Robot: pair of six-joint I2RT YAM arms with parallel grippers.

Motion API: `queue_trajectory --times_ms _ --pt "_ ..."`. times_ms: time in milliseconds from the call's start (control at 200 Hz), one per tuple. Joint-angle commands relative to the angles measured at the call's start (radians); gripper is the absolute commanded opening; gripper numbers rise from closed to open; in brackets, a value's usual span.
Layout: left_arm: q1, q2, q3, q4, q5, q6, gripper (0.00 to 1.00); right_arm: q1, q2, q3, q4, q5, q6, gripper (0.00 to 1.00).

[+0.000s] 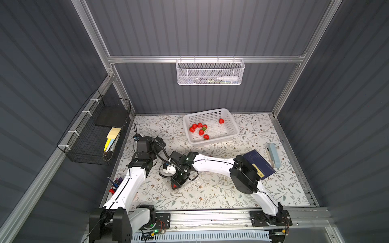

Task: Pack strawberries into containers
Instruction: Place the strawberry in the packing box.

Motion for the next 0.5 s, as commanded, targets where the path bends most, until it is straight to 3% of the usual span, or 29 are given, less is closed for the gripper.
queue_trajectory --times_ms 0,110,305,495 --pt "-0.008 -0.006 -0.019 0.000 0.012 0.025 0.99 0.010 0.026 0.020 -0.089 0.147 -0.025 0.05" --pt "-0.007 0.004 -0.021 0.004 0.013 0.031 0.99 0.014 0.030 0.027 -0.101 0.169 -0.020 0.13" --pt "-0.004 0.010 -0.026 0.015 0.019 0.034 0.99 0.027 0.020 0.028 -0.100 0.197 -0.017 0.46" --pt "-0.003 0.013 -0.035 0.024 0.026 0.033 0.99 0.057 0.026 0.048 -0.126 0.311 -0.042 0.54"
